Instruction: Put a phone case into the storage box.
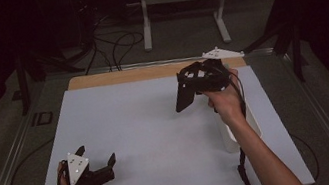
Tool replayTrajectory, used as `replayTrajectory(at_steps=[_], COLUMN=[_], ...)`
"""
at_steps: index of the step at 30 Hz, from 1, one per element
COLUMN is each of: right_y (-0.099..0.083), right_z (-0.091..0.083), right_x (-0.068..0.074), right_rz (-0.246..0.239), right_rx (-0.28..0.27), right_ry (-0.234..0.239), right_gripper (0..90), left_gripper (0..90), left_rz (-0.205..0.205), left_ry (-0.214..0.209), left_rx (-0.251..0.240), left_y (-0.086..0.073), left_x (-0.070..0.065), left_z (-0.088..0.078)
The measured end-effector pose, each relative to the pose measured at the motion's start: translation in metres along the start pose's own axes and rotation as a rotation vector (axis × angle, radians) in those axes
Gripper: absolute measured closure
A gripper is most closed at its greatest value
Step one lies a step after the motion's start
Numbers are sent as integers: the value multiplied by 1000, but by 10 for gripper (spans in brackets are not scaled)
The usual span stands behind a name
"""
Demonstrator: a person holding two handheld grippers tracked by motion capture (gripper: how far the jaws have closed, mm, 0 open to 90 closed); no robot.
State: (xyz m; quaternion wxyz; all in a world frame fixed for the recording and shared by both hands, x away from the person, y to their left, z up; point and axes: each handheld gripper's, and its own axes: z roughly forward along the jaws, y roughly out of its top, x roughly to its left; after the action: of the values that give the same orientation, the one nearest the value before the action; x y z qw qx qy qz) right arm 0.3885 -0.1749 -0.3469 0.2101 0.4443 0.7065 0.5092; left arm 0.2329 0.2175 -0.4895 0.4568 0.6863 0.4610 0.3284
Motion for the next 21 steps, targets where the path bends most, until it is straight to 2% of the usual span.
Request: replayTrajectory(at_steps=[21], right_y=[10], right_z=[-13], right_x=[-19], right_rz=[7], right_rx=[-22], right_ry=[-66], right_gripper=[133], left_gripper=[0], left_rz=[0], left_ry=[-2], left_rx=[-1], left_y=[0], left_x=[-1], left_z=[1])
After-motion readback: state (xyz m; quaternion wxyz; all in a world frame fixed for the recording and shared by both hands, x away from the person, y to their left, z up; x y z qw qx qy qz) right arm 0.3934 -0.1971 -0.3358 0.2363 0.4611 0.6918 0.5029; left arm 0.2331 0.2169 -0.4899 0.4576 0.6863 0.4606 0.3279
